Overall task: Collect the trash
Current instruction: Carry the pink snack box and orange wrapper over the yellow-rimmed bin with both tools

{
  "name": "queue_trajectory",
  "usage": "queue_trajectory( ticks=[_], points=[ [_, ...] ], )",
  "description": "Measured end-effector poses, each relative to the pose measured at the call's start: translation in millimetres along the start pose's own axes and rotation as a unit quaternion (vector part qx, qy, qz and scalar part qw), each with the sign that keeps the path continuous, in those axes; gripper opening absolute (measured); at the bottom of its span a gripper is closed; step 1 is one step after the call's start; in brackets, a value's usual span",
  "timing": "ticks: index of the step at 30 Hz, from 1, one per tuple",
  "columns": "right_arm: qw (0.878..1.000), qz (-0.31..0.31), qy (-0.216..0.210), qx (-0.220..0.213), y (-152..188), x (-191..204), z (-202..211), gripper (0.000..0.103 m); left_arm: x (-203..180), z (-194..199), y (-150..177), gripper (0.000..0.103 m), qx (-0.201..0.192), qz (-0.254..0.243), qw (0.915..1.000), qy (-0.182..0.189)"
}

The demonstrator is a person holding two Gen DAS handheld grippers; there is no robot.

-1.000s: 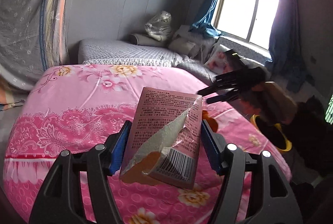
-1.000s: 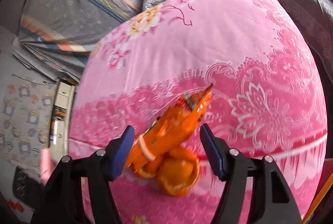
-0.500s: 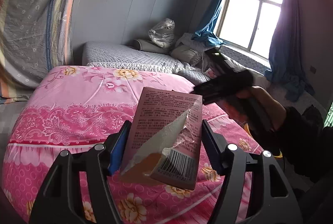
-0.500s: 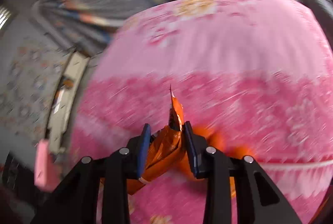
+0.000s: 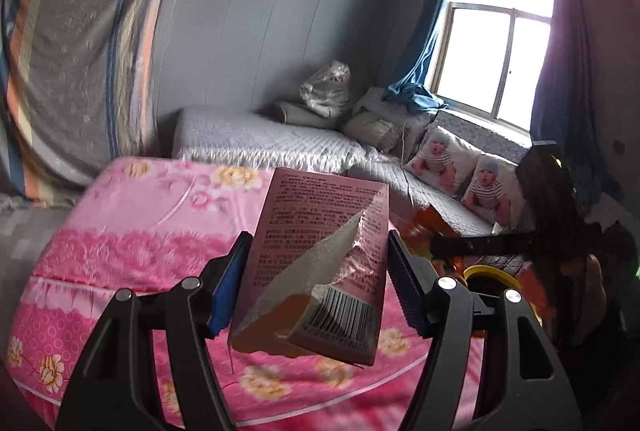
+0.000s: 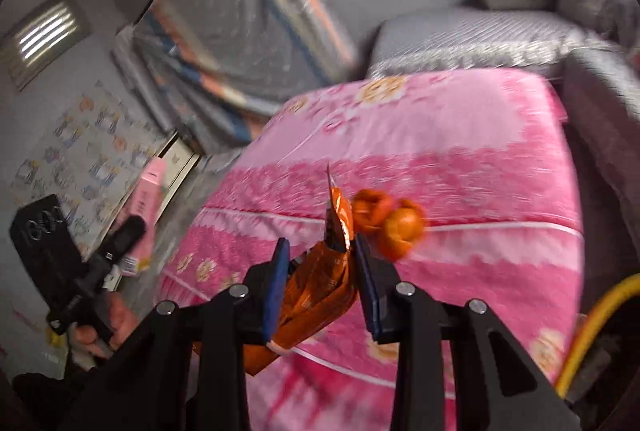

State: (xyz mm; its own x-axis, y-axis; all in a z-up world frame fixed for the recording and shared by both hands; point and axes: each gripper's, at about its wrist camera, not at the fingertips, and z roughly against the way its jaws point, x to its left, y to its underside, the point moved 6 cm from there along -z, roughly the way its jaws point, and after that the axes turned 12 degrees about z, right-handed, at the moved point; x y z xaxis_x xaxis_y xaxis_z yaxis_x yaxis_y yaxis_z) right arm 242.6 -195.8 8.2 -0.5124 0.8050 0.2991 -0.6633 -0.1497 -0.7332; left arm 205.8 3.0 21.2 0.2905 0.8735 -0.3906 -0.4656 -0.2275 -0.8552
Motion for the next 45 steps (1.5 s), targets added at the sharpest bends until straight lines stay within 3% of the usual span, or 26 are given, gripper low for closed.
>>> queue_trajectory(
  ticks=[14,20,26,31,38,45],
  points=[
    [0.983,-0.099,0.105,-0.109,68.3,-97.8,128.2,0.031,-155.8,5.6,18.4,0.063,-0.009,-0.100,0.9920,0.075],
    [0.968,-0.129,0.159,-0.144,98.9,-127.6,171.8,0.031,-201.7,-2.2,32.2,0.063,-0.002,-0.140,0.9852,0.099],
    [0.941,-0.131,0.262,-0.171,132.5,-151.7,207.1,0.031,-241.4,-17.9,48.4,0.063,0.006,-0.169,0.9791,0.113],
    [0.921,-0.137,0.319,-0.173,157.9,-174.1,222.3,0.031,-269.9,-35.5,63.9,0.063,0.018,-0.187,0.9739,0.127],
    [0.912,-0.168,0.335,-0.164,193.6,-200.9,221.2,0.031,-295.9,-64.3,86.5,0.063,0.041,-0.198,0.9695,0.139],
    [0.891,-0.155,0.406,-0.132,213.5,-209.1,220.3,0.032,-299.7,-124.4,113.5,0.063,0.086,-0.193,0.9677,0.137]
  ],
)
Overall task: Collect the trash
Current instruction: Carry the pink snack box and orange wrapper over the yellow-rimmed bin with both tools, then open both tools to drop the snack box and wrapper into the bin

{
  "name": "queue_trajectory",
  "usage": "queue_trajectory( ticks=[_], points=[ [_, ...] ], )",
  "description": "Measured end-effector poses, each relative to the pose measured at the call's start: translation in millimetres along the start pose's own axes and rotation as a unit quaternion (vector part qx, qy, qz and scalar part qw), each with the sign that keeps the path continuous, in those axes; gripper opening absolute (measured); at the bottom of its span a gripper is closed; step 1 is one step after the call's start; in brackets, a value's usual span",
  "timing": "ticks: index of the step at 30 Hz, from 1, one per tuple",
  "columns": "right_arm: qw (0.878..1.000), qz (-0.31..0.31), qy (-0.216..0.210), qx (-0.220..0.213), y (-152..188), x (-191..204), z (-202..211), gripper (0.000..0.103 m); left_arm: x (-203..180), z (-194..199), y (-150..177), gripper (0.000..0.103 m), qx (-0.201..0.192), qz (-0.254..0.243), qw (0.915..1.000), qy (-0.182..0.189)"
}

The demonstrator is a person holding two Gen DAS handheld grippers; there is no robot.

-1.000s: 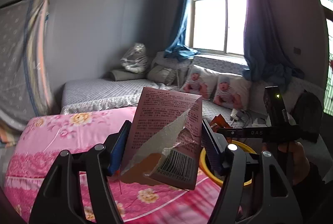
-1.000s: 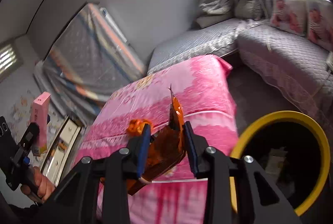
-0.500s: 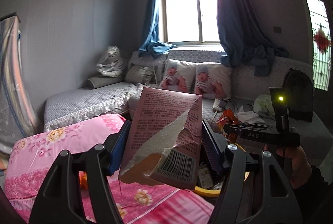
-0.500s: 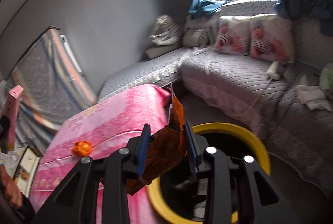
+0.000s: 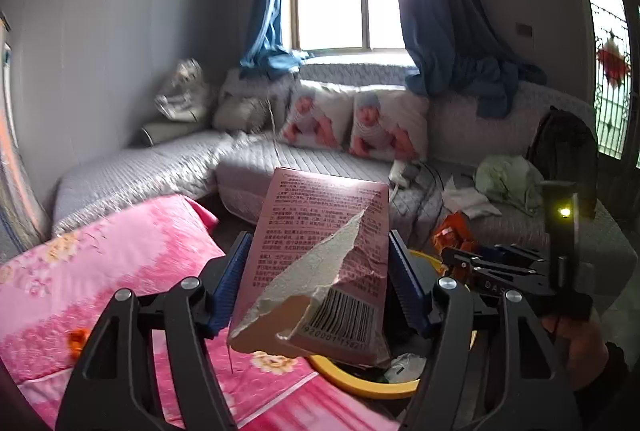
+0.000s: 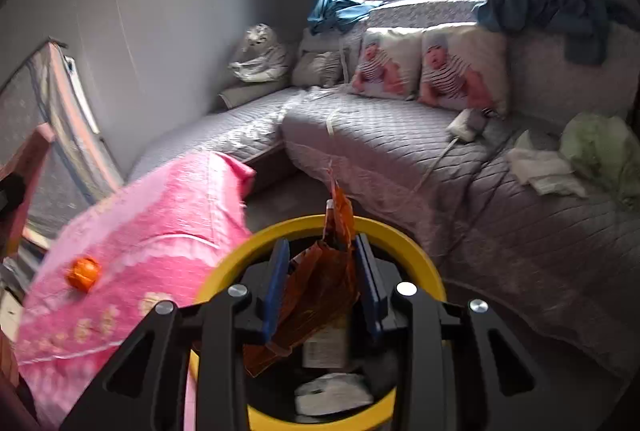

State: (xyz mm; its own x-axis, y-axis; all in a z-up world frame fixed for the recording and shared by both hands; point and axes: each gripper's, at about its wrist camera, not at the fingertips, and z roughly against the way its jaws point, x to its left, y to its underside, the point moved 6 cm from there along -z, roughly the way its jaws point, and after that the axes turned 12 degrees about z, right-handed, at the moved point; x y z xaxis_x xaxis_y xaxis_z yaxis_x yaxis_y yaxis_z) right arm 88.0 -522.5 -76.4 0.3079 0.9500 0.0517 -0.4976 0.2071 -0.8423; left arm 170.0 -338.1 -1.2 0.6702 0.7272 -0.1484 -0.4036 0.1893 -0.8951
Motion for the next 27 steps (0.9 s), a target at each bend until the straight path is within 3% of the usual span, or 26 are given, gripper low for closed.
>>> queue_trajectory(
  ticks=[6,11,14,18,19,22,27],
  points=[
    [0.999,0.012,0.028,0.021,15.7,-5.8,-15.2,0.032,-9.1,-60.9,25.4,0.063,0.050,-0.002,0.9987,0.006],
    [0.997,0.025,0.061,0.048,29.2,-10.3,-32.4,0.032,-6.7,-96.7,39.7,0.063,0.079,0.028,0.9965,0.005],
    [0.996,0.012,0.045,0.071,40.7,-13.4,-48.1,0.032,1.9,-113.8,50.3,0.063,0.097,0.050,0.9940,-0.001],
    [0.996,0.018,0.058,0.072,41.8,-13.3,-49.2,0.036,16.5,-122.8,54.7,0.065,0.109,0.079,0.9909,-0.005],
    [0.996,0.016,0.061,0.070,40.9,-14.8,-48.8,0.039,22.2,-122.3,53.9,0.067,0.108,0.090,0.9901,-0.006],
    [0.996,0.006,0.066,0.063,36.6,-19.2,-44.8,0.053,35.6,-116.3,50.8,0.087,0.098,0.121,0.9878,-0.002],
    [0.996,0.003,0.079,0.041,27.5,-21.7,-31.0,0.055,72.0,-98.9,39.5,0.092,0.079,0.183,0.9797,-0.014]
  ],
)
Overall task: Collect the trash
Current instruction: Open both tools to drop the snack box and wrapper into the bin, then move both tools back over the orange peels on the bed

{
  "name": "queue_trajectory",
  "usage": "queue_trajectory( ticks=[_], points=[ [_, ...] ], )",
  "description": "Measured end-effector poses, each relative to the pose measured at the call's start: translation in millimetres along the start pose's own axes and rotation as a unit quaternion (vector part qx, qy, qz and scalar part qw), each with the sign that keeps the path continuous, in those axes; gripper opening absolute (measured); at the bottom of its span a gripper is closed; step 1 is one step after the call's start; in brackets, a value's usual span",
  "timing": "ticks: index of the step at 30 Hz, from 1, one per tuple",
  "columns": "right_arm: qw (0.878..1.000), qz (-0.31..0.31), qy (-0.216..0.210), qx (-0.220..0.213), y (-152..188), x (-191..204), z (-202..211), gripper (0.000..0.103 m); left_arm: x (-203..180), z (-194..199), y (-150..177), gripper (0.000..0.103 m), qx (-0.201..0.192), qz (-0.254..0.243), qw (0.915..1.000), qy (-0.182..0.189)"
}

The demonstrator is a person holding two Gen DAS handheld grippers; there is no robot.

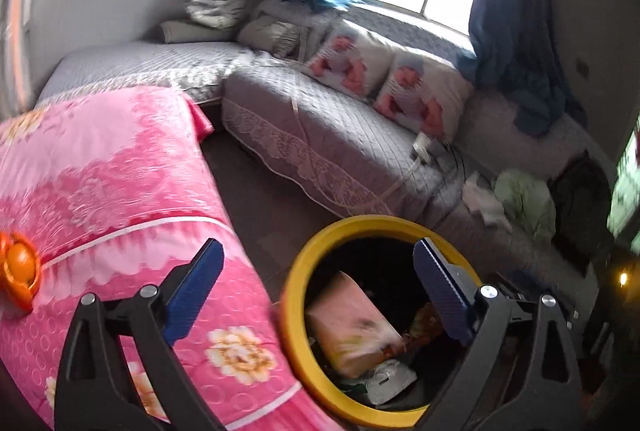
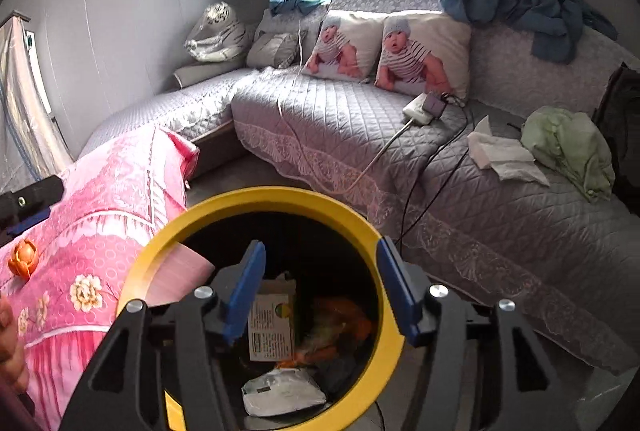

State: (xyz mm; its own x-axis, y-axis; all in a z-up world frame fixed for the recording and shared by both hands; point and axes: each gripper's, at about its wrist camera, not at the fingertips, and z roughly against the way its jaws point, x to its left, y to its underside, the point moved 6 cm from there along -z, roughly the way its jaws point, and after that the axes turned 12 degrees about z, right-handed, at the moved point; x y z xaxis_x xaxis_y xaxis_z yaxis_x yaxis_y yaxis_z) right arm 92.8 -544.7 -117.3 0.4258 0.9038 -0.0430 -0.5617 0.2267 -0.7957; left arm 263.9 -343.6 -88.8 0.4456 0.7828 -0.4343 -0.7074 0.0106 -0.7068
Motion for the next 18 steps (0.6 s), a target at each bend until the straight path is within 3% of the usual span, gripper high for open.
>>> queue_trajectory(
  ticks=[5,10,13,16,18],
  points=[
    [0.998,0.031,-0.037,-0.041,-14.4,20.3,24.7,0.055,52.6,53.5,-50.8,0.092,-0.062,0.105,0.9923,0.022],
    [0.983,0.109,-0.121,-0.085,-35.5,83.9,49.2,0.056,109.0,140.3,-98.4,0.094,-0.153,0.134,0.9790,0.012],
    [0.961,0.176,-0.186,-0.102,-45.4,144.1,59.9,0.057,150.1,194.8,-112.8,0.094,-0.199,0.135,0.9704,-0.023],
    [0.927,0.241,-0.269,-0.102,-49.8,218.5,65.7,0.057,198.2,245.7,-121.5,0.095,-0.228,0.141,0.9610,-0.068],
    [0.904,0.288,-0.298,-0.103,-48.8,265.2,68.2,0.057,230.4,279.3,-121.9,0.095,-0.245,0.143,0.9531,-0.106]
  ],
)
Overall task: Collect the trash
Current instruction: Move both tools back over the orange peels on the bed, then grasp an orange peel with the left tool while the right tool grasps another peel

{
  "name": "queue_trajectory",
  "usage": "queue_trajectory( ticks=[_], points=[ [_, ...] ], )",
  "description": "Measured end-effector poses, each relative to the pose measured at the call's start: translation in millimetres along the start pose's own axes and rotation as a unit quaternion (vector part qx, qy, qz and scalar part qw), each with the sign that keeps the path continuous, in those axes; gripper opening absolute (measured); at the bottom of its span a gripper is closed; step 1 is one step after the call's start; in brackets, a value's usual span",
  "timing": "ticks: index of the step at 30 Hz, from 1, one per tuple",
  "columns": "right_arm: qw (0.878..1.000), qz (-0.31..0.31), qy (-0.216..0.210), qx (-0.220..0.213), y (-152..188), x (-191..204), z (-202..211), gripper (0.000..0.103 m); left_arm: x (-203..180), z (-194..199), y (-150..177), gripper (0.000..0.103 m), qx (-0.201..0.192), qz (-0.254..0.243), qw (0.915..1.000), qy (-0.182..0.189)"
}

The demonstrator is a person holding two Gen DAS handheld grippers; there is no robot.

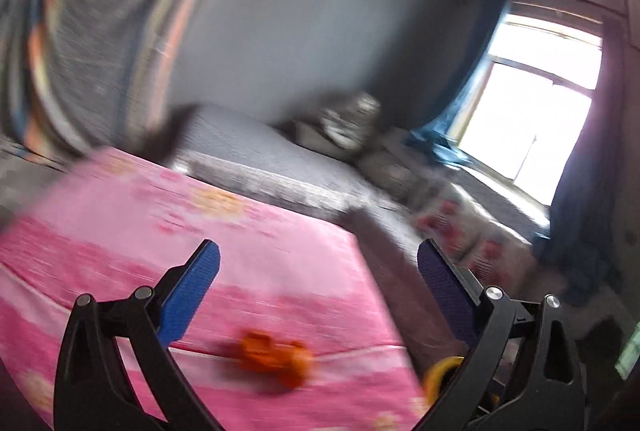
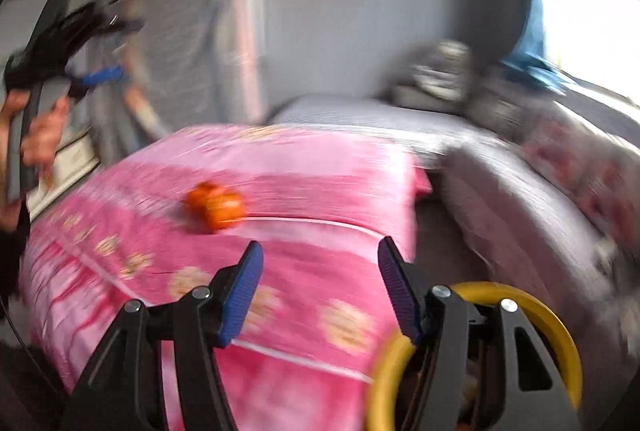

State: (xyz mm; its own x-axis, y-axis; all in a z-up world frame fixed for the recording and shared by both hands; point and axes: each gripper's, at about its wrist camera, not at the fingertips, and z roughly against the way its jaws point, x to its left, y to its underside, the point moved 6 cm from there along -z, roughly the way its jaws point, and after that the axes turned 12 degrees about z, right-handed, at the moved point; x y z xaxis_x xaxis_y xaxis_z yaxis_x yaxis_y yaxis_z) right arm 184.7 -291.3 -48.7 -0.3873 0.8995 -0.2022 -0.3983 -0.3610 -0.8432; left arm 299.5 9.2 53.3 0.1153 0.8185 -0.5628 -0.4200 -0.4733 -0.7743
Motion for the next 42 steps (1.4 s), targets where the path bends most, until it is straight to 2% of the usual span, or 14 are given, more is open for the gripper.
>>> queue_trajectory(
  ticks=[3,7,9,12,15,18,20,22,23,25,28,34,36,42],
  points=[
    [0.997,0.060,-0.050,0.015,-25.9,44.3,-41.4,0.057,54.8,34.5,-29.3,0.095,-0.032,0.001,0.9981,-0.053],
    [0.989,0.081,-0.106,0.063,-48.1,77.7,-98.6,0.057,130.9,83.2,-58.9,0.095,-0.067,0.023,0.9904,-0.118],
    [0.985,0.083,-0.123,0.087,-53.5,84.5,-121.4,0.064,160.3,96.8,-61.8,0.095,-0.072,0.025,0.9859,-0.149],
    [0.980,0.080,-0.134,0.124,-56.6,91.3,-157.4,0.064,195.2,102.5,-50.3,0.095,-0.053,0.018,0.9826,-0.177],
    [0.978,0.076,-0.129,0.147,-57.4,94.1,-180.6,0.064,212.0,91.6,-31.6,0.095,-0.016,0.011,0.9838,-0.178],
    [0.975,0.070,-0.123,0.171,-52.6,92.3,-199.6,0.064,207.9,74.8,-9.3,0.095,0.029,-0.007,0.9878,-0.153],
    [0.973,0.061,-0.129,0.181,-49.4,91.7,-210.8,0.061,186.7,55.7,4.8,0.095,0.055,-0.033,0.9886,-0.136],
    [0.970,0.053,-0.144,0.187,-46.9,93.2,-217.4,0.048,163.1,33.1,17.2,0.095,0.083,-0.069,0.9872,-0.118],
    [0.971,0.048,-0.146,0.184,-47.5,93.8,-217.6,0.035,156.3,24.4,22.5,0.095,0.095,-0.081,0.9861,-0.110],
    [0.971,0.036,-0.156,0.176,-48.8,92.1,-212.2,0.026,129.7,0.0,40.1,0.095,0.122,-0.108,0.9825,-0.091],
    [0.973,0.008,-0.171,0.153,-47.9,81.2,-191.0,0.025,94.8,-37.1,66.6,0.095,0.166,-0.141,0.9737,-0.068],
    [0.976,-0.051,-0.187,0.104,-35.2,46.3,-122.7,0.025,61.9,-105.5,120.5,0.095,0.253,-0.174,0.9504,-0.050],
    [0.978,-0.055,-0.180,0.089,-30.3,38.2,-97.0,0.025,55.3,-130.3,131.6,0.095,0.273,-0.181,0.9430,-0.059],
    [0.978,-0.092,-0.184,0.047,-12.5,22.8,-33.0,0.025,63.2,-184.3,151.6,0.094,0.314,-0.168,0.9303,-0.088]
  ],
)
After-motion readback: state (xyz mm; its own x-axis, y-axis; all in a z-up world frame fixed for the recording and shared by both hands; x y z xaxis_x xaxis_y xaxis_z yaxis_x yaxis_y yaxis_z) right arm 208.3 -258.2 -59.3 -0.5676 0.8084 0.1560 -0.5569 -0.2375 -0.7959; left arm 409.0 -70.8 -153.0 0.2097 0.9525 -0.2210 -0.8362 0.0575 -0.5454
